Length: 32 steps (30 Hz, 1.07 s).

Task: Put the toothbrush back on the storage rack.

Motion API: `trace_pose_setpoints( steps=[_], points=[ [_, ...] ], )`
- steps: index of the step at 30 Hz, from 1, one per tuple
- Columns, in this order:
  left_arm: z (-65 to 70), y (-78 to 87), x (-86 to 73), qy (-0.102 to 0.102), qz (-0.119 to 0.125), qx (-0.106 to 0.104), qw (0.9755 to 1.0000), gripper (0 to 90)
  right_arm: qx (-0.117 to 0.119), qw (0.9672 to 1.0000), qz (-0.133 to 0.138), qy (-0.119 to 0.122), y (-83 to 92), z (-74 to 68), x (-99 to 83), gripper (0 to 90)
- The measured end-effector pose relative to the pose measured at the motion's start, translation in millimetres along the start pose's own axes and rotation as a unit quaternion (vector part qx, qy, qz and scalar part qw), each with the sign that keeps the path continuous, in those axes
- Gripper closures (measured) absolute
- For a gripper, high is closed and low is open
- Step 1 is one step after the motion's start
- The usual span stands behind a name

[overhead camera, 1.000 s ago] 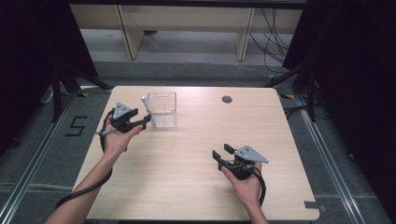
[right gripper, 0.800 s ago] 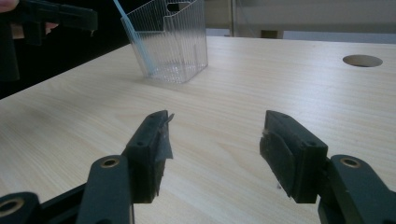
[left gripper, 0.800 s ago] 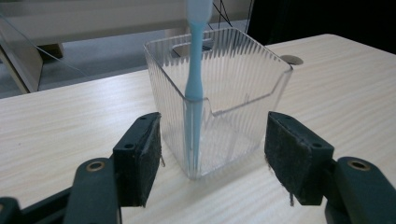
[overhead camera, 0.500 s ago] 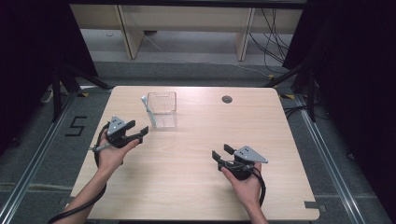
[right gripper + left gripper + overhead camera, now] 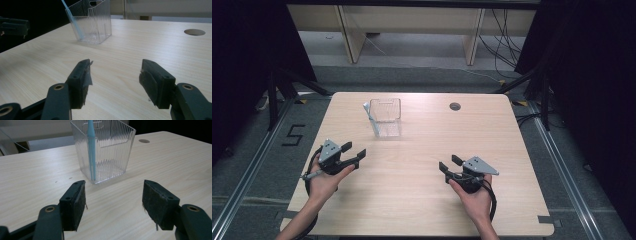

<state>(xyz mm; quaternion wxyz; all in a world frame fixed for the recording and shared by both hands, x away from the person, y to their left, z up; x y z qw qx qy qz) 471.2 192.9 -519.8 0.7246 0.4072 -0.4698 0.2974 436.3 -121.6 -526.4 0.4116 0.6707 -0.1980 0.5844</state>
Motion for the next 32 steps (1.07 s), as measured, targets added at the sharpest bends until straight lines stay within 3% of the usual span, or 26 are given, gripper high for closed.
trace_pose_setpoints(
  steps=[1, 3, 4, 9, 13, 15, 17, 24, 30, 32],
  points=[
    [-1.2, 3.8, -4.1, 0.002, -0.008, 0.008, 0.9999, 34.7, 0.000, 1.0000, -0.001, 0.001, 0.1, 0.3, -0.1, 42.2],
    [-1.4, 6.9, -7.5, -0.002, 0.000, 0.000, 1.0000, 34.6, 0.003, 1.0000, 0.003, 0.000, -0.3, -0.5, 0.6, 42.2],
    [-2.4, 10.5, -10.6, 0.001, -0.005, 0.006, 1.0000, 34.6, -0.003, 0.9999, 0.004, 0.010, 0.4, 1.7, 0.9, 42.2],
    [-4.0, 18.6, -18.8, 0.004, 0.003, 0.006, 1.0000, 34.6, 0.006, 1.0000, -0.002, 0.001, -0.4, -1.2, -0.5, 42.2],
    [-5.4, 19.4, -24.3, 0.002, 0.015, 0.001, 0.9999, 34.5, 0.004, 0.9999, 0.001, 0.011, -0.8, 0.3, -0.4, 42.2],
    [-6.7, 21.5, -27.8, 0.007, 0.011, 0.006, 0.9999, 34.5, 0.003, 0.9999, 0.002, 0.011, -0.8, 0.3, -0.4, 42.1],
    [-7.4, 21.2, -28.1, 0.009, 0.023, -0.002, 0.9997, 34.3, 0.006, 1.0000, 0.000, 0.003, -0.9, -1.3, -0.8, 42.1],
    [-12.0, 25.2, -33.2, 0.011, 0.021, 0.008, 0.9997, 34.0, 0.002, 1.0000, -0.006, 0.004, -1.1, -0.6, -2.4, 42.1],
    [-12.1, 24.9, -35.0, 0.008, 0.032, 0.000, 0.9995, 34.2, 0.008, 0.9999, -0.001, 0.007, -1.6, -1.1, -2.0, 42.0],
    [-13.7, 26.1, -37.1, 0.010, 0.024, 0.007, 0.9996, 34.2, 0.004, 1.0000, -0.007, 0.004, -1.1, 0.3, -3.3, 42.1]
  ],
)
Point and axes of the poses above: each handheld gripper's, and its own axes: y roughly backward along the jaws, x roughly out of its top, z roughly to its right, the point moved 10 cm from there along -y, roughly forward along the jaws, and after that the axes turned 11 degrees about y, right-handed, at the moved point
